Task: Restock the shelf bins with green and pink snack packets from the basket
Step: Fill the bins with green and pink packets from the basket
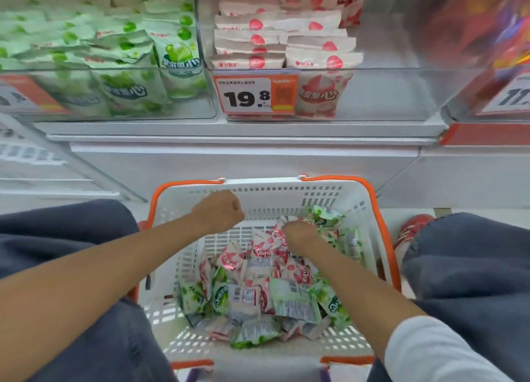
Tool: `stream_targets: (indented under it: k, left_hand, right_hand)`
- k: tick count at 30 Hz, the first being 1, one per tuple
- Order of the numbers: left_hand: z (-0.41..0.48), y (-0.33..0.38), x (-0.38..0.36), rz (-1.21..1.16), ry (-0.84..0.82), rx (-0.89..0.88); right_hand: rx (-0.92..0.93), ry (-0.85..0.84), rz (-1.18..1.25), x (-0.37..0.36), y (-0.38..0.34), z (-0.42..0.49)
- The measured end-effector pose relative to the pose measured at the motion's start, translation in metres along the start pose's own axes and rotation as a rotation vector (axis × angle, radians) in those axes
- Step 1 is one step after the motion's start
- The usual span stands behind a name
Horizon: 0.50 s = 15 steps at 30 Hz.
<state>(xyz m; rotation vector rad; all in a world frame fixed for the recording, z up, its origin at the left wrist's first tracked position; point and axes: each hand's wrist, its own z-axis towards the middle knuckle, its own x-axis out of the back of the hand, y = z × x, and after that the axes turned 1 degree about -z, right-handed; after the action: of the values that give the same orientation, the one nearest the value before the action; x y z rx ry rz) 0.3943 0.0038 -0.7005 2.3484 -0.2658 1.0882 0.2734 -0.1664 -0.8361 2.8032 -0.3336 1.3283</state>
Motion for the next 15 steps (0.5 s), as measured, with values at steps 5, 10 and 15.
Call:
stream_targets:
  k: [5,10,15]
  left_hand:
    - [-0.001,-0.011,-0.009,-0.016,-0.043,0.057]
    - [0.001,-0.015,-0.015,0.035,-0.110,0.041]
    - [0.003,-0.016,-0.011,0.013,-0.082,0.033]
  right_hand:
    - [-0.050,-0.187,0.457,-0.033,-0.038,0.029]
    - [-0.113,-0.076,0.430,-0.036,-0.039,0.032]
    - [-0.005,0.109,0.769,0.014,-0.023,0.003]
